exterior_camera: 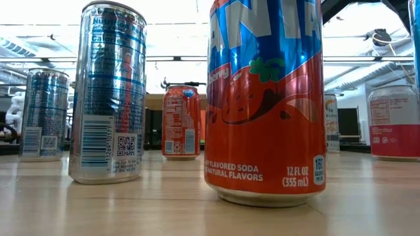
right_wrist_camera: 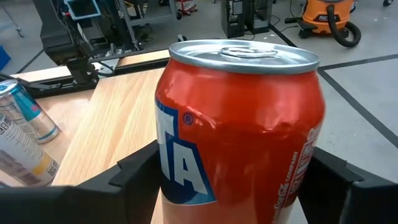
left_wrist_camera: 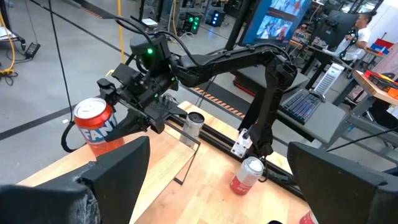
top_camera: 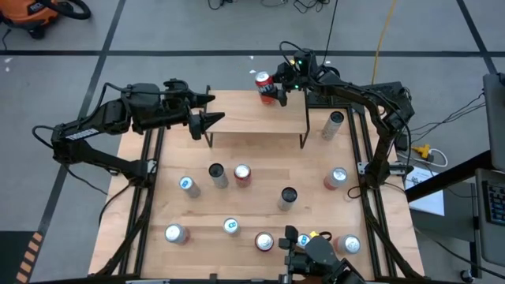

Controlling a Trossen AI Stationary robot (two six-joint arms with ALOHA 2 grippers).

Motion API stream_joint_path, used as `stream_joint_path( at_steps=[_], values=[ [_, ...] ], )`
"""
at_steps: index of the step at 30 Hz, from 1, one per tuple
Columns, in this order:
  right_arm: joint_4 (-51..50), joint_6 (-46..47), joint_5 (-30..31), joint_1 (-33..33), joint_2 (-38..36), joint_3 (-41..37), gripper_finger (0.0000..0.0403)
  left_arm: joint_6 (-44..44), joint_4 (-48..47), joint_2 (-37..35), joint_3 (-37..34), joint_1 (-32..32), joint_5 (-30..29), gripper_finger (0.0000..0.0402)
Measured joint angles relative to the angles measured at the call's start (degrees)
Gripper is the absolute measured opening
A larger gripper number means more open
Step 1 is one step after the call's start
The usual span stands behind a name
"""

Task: Place canned beverage on shelf
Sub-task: Put the top left orange soda can on the shelf

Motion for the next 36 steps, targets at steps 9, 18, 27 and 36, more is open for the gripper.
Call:
stream_joint_path(
  at_steps=[9,18,27,36],
  values=[
    [-0.44,-0.92,-0.01,0.0,-0.02,0.0,0.0307,-0.02,0.0,0.0,0.0,0.0,0.0,0.0382],
    [-1.15,-1.0,-0.01,0.0,-0.04,0.0,0.0317,0.0,0.0,0.0,0.0,0.0,0.0,0.0382],
    [-3.5,-2.71,0.01,0.02,-0.04,0.0,0.0318,0.04,-0.05,0.0,0.0,0.0,0.02,0.0382],
    [-3.5,-5.33,0.16,0.02,-0.04,-0.02,0.0318,0.02,-0.88,-0.02,0.0,0.0,0.02,0.0382]
  ],
)
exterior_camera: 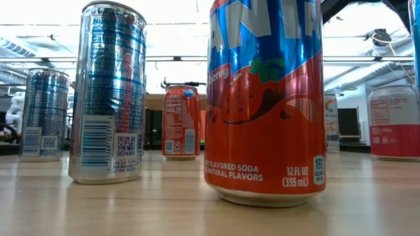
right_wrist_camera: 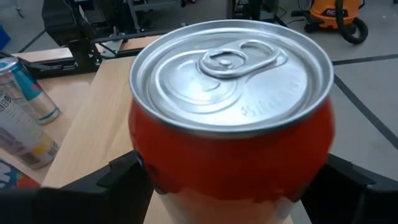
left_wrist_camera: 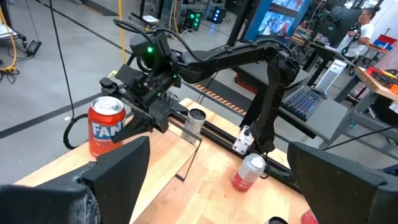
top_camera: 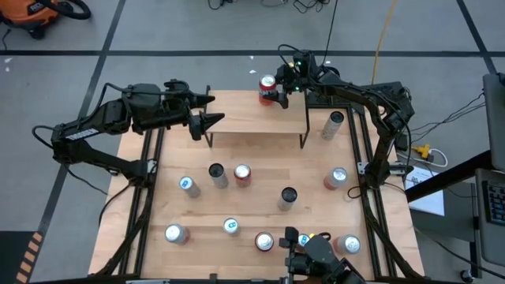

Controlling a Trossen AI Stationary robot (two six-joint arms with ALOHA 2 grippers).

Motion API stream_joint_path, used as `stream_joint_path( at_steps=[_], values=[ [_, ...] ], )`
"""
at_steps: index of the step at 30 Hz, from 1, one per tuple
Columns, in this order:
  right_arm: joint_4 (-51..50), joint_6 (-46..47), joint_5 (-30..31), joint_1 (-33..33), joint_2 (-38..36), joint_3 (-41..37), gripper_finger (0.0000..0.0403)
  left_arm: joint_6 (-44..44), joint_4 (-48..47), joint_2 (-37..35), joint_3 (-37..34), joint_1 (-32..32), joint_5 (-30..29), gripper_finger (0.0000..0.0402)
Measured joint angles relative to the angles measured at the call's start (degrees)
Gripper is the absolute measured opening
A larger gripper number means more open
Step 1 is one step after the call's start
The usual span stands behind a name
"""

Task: Place canned beverage on shelf
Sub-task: Put the top left orange soda can on the shelf

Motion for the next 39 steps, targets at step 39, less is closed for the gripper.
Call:
stream_joint_path(
  at_steps=[39],
  values=[
    [0.42,1.4,1.18,0.17,-1.79,-0.09,0.0396,-0.07,0.0,0.0,0.0,-0.02,0.31,0.0382]
  ],
)
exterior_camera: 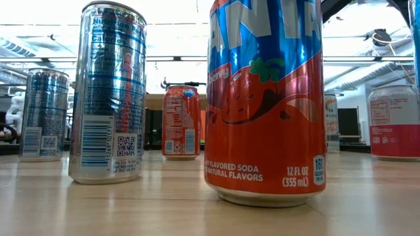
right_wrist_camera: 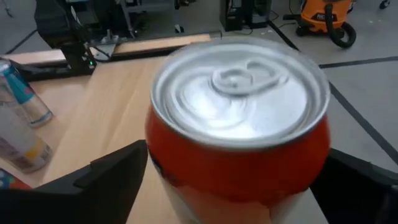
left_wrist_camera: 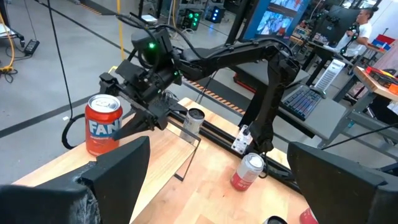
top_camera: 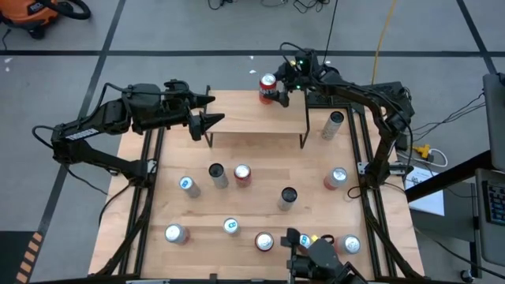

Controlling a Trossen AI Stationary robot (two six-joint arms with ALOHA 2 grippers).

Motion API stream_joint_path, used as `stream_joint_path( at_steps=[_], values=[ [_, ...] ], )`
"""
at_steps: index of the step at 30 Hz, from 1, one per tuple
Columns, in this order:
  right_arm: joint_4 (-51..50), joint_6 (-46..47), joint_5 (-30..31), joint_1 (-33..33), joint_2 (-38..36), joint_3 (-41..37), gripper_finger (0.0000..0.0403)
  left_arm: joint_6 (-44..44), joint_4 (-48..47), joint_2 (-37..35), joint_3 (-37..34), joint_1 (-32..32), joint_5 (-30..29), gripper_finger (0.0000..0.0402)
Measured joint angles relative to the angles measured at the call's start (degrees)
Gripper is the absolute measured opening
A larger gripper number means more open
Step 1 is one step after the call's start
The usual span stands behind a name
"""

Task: Place canned beverage on shelf
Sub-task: Put the top left orange soda can on the shelf

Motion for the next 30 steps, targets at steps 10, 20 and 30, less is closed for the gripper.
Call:
stream_joint_path(
  at_steps=[10,20,30],
  values=[
    [-2.27,-1.07,4.04,1.47,-9.08,0.0,0.04,0.11,-0.03,0.0,0.02,0.0,0.0,0.0382],
    [-13.18,-0.72,10.64,1.66,-19.15,0.02,0.04,1.2,-0.22,0.0,0.02,0.0,1.4,0.0382],
    [-24.9,9.76,13.96,6.27,-26.23,0.09,0.038,0.08,-0.46,0.0,0.02,-0.05,1.6,0.0382]
  ],
)
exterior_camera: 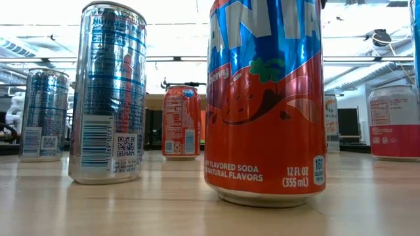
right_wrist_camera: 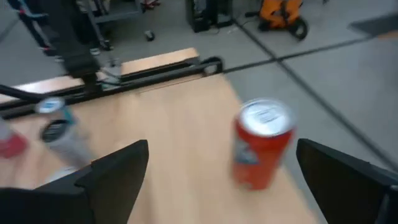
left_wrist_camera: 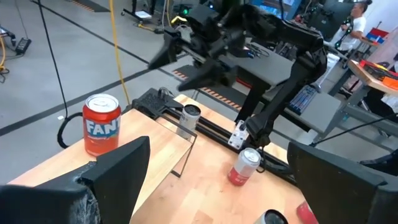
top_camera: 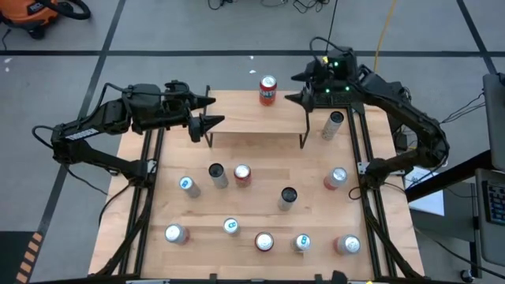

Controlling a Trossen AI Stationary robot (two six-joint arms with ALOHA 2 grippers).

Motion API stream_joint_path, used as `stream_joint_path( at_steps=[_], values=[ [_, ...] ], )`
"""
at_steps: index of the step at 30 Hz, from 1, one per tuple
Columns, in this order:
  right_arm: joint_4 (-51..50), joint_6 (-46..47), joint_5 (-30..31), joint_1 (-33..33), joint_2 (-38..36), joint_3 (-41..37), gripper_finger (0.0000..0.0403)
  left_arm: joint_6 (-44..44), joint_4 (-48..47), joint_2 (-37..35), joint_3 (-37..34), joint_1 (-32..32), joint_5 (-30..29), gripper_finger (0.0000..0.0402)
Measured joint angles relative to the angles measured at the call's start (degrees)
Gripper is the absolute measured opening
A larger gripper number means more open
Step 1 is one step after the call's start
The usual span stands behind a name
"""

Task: Place canned beverage on shelf
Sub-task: Put the top left orange soda can on the shelf

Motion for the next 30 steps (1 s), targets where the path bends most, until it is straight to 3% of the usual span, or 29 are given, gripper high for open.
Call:
stream_joint_path(
  at_steps=[7,13,22,30],
  values=[
    [0.94,3.69,5.85,4.91,3.89,0.0,0.0321,-0.3,-0.06,0.0,0.0,0.02,0.02,0.0382],
    [0.48,2.38,9.12,5.34,10.02,-0.02,0.0243,-1.45,-2.54,0.0,0.0,0.04,0.0,0.0382],
    [1.29,1.82,8.96,5.29,16.24,-0.02,0.0105,-3.43,-6.44,0.0,0.02,0.04,0.0,0.0382],
    [3.48,2.04,8.9,5.29,18.84,-0.02,0.0036,-3.38,-6.43,0.0,0.02,0.04,-0.04,0.0382]
  ],
)
